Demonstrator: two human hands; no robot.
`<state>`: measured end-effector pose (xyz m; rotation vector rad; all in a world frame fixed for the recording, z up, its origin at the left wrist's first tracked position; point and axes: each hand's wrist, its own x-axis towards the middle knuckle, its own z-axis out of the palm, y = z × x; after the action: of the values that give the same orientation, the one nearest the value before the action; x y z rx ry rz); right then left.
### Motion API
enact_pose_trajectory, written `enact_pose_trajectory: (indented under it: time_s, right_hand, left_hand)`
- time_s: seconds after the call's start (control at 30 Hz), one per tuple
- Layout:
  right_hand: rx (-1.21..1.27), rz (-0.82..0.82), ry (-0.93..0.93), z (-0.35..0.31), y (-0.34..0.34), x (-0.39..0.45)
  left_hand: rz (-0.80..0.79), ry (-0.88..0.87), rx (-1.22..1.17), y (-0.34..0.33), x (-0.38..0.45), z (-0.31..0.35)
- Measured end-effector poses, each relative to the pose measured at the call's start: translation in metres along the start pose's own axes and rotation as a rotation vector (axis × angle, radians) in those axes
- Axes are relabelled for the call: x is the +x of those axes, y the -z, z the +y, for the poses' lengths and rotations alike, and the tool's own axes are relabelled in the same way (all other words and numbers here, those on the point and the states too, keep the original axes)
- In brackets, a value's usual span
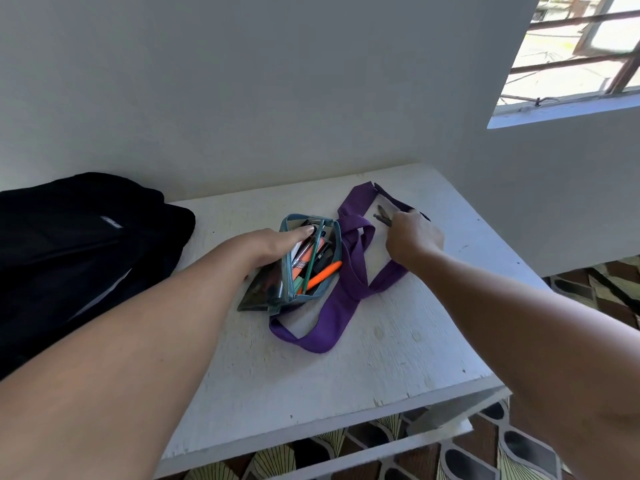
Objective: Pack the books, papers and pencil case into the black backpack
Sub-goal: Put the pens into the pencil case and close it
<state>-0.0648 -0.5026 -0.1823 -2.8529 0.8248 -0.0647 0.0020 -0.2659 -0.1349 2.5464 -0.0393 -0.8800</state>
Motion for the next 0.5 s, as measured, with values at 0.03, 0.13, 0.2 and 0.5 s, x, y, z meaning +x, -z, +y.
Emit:
enact_pose_trajectory:
  time_s: [0.03, 0.13, 0.2, 0.5]
  right_hand:
    - [0.032, -0.005, -0.019, 0.0, 0.001, 0.0]
    - [0.245, 0.043, -0.122, -0.006, 0.008, 0.001]
    - [0.544, 0.098, -0.168, -0.016, 0.016, 0.003]
    - [1.247, 0.048, 0.269, -0.095, 0.021, -0.046]
  left_hand:
    - [0.001, 0.004, -0.003, 0.0, 0.0, -0.001]
    - [-0.004, 0.002, -0.019, 0.0, -0.001, -0.001]
    - [-0.007, -0.005, -0.027, 0.001, -0.004, 0.0]
    - [-0.028, -0.077, -0.106, 0.002, -0.027, -0.001]
